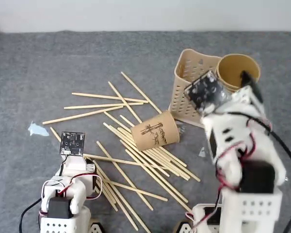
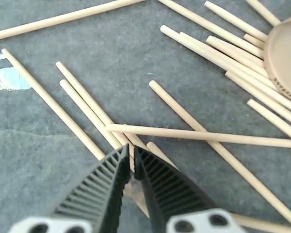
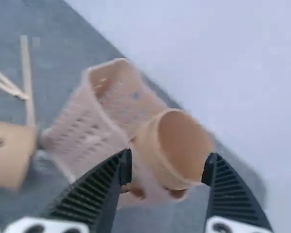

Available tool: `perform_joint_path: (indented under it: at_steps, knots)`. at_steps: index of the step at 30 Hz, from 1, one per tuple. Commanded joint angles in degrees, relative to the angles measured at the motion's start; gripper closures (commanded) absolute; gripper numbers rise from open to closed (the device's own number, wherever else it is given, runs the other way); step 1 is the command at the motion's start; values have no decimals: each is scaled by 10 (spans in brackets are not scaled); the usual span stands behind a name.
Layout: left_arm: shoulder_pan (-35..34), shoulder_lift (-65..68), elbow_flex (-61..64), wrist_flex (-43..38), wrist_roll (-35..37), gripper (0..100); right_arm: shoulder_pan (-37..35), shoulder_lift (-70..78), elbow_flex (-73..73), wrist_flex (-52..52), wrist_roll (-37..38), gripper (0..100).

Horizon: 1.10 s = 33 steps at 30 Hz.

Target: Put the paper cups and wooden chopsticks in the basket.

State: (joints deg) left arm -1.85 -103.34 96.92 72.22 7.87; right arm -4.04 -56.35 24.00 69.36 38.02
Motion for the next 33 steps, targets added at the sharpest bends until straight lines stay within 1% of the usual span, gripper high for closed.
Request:
perform_joint_path:
  at_steps: [1, 5, 7, 10, 13, 16, 23, 30, 33]
  knots:
    - [1, -10, -5, 2, 6, 986, -34, -30, -2, 95, -72, 746]
    - [1, -10, -5, 2, 6, 986, -53, -29, 4, 172, -172, 746]
    - [1, -10, -5, 2, 6, 986, -57, -29, 29, 185, -216, 746]
    - [1, -10, -5, 2, 6, 986, -73, -29, 99, 174, -269, 746]
    - [1, -10, -5, 2, 6, 986, -90, -30, 175, 124, -302, 746]
    - [1, -10, -5, 2, 6, 986, -101, -30, 235, 50, -325, 746]
    - [1, -10, -5, 2, 6, 986, -131, -30, 323, -98, -347, 746]
    - [1, -10, -5, 2, 6, 986, -154, -29, 375, -190, -384, 746]
    - [1, -10, -5, 2, 6, 986, -154, -29, 385, -218, -385, 746]
